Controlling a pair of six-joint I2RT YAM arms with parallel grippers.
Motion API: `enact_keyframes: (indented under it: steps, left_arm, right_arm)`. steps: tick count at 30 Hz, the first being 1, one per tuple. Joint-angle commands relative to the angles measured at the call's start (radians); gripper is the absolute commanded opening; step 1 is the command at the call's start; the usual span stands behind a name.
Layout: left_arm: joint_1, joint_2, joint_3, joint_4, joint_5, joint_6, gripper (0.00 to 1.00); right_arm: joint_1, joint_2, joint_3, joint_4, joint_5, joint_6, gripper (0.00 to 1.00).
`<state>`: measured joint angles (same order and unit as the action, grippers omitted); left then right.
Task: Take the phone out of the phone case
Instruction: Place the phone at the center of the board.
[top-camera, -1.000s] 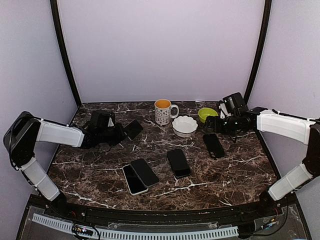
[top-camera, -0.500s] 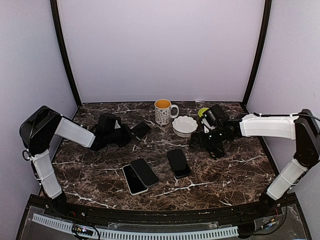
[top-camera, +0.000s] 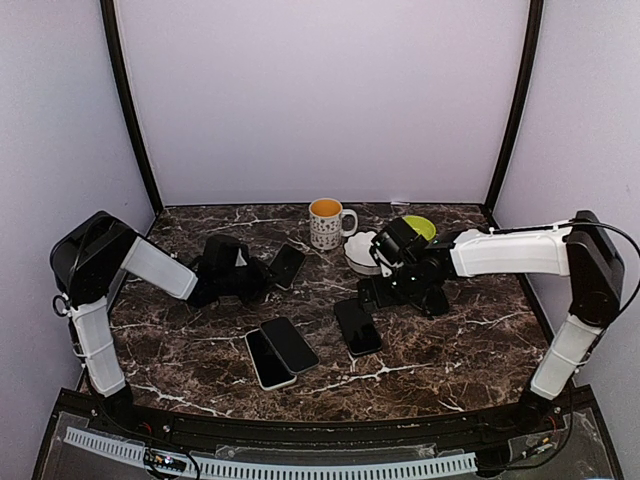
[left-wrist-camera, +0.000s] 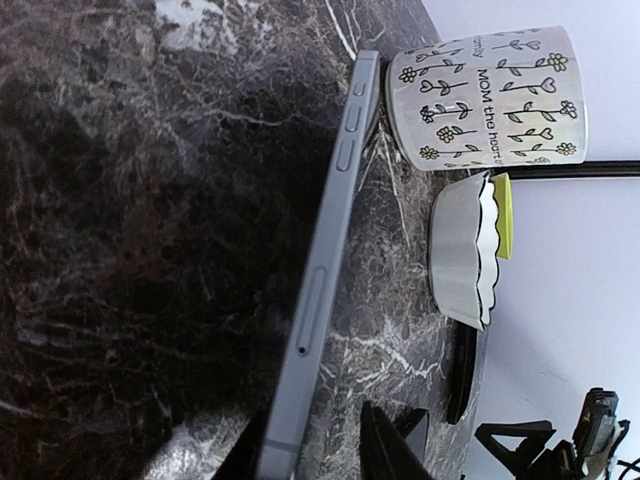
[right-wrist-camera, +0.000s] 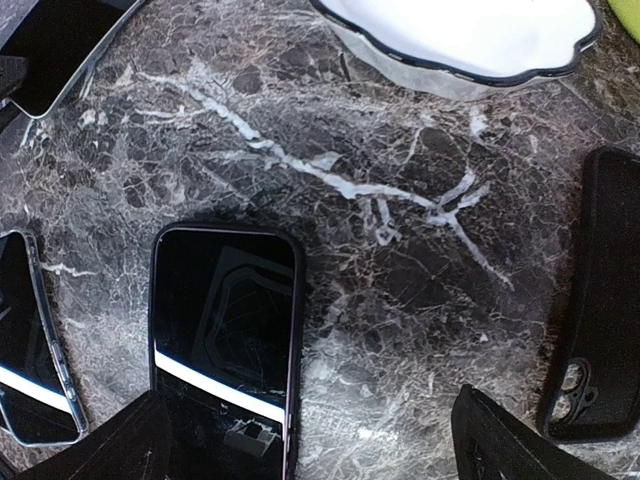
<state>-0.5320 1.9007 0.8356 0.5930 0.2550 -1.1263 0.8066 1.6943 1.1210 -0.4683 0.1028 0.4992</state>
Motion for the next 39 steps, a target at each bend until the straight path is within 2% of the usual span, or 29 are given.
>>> enact_keyframes:
  steps: [1,13,18,24,29,33,39]
  left_arm:
    - [-0.023,0.004,0.041,0.002,0.003,0.009,0.35]
    - [-0.067,0.014,0.083,-0.055,-0.027,0.055,0.53]
    - [-0.09,0.004,0.101,-0.112,-0.05,0.071,0.66]
    - [-0.11,-0.028,0.127,-0.204,-0.078,0.116,0.68]
    - [-0.122,-0.071,0.132,-0.345,-0.185,0.144,0.71]
    - [-0.123,-0.093,0.112,-0.36,-0.218,0.154,0.78]
    - [-0.124,-0.136,0.096,-0.379,-0.257,0.19,0.79]
  right_arm:
    - [0.036,0.031,0.049,-0.034,0.042,0.006,0.99]
    - [0.115,0.096,0.085,-0.089,0.037,0.019,0.99]
    - [0.144,0.144,0.117,-0.126,0.061,0.033,0.99]
    - [0.171,0.203,0.164,-0.166,0.065,0.046,0.99]
    - [0.189,0.249,0.192,-0.192,0.072,0.053,0.99]
    - [0.201,0.292,0.221,-0.233,0.105,0.056,0.99]
    - [0.216,0.327,0.229,-0.264,0.149,0.064,0.96]
